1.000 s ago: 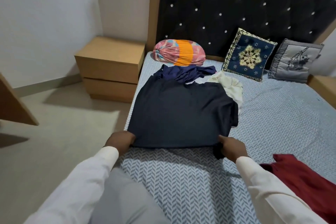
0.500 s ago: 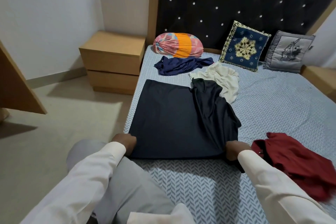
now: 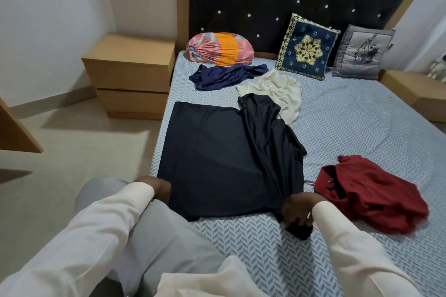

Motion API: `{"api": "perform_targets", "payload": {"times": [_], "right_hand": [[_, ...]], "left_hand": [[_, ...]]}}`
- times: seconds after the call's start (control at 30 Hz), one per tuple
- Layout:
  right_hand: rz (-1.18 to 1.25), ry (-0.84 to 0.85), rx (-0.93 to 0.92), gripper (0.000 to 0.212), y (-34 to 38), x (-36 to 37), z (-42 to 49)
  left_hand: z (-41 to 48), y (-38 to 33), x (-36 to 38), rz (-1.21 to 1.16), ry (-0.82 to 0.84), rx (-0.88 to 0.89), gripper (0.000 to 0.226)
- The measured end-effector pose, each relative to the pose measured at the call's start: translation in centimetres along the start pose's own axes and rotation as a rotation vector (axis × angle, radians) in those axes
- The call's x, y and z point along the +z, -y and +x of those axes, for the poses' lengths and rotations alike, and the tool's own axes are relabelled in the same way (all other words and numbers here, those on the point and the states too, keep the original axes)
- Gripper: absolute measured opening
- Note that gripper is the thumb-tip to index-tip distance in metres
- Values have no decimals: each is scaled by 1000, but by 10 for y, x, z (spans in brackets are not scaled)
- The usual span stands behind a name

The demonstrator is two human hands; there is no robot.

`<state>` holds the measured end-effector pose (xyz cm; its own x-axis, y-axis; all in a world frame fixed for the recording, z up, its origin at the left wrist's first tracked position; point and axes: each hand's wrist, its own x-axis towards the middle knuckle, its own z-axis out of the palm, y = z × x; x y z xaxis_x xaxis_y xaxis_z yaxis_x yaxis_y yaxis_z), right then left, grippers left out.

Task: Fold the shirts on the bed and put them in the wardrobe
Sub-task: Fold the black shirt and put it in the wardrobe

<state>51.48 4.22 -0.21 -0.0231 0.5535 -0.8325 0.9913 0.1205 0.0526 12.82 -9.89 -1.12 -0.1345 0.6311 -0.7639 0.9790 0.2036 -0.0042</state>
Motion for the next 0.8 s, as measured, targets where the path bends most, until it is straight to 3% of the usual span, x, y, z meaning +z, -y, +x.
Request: {"api": "perform_targets", "payload": {"times": [0.07,0.13,0.2,0.3,0.43,0.57,0.73,0.8], "right_hand": [[326,-203,-9,10,-16,4,11],[541,-564,43,16,-33,7,30],[647,-683,141,30,-44,17,44],[752,-669,168,56,-36,36,64],[805,-680,114,46,-22,37,74],[1013,-774,212,26,-40,33,45],[973,-610,243,64,-74,51,46],[922,-677,303,64,-77,45,43]], "left_hand": [[9,-2,-2,-156,-128,52,18],[15,-6,-13,-281,-260,84,13],[28,-13,-24,-255,-381,114,24],[46,-28,-34,-255,-423,138,61],[68,-53,-44,-217,-327,117,95],[86,-74,-49,-149,-295,121,105],[99,-95,-67,-29,-278,41,120],[102,-101,-78,-19,-275,9,125]]}}
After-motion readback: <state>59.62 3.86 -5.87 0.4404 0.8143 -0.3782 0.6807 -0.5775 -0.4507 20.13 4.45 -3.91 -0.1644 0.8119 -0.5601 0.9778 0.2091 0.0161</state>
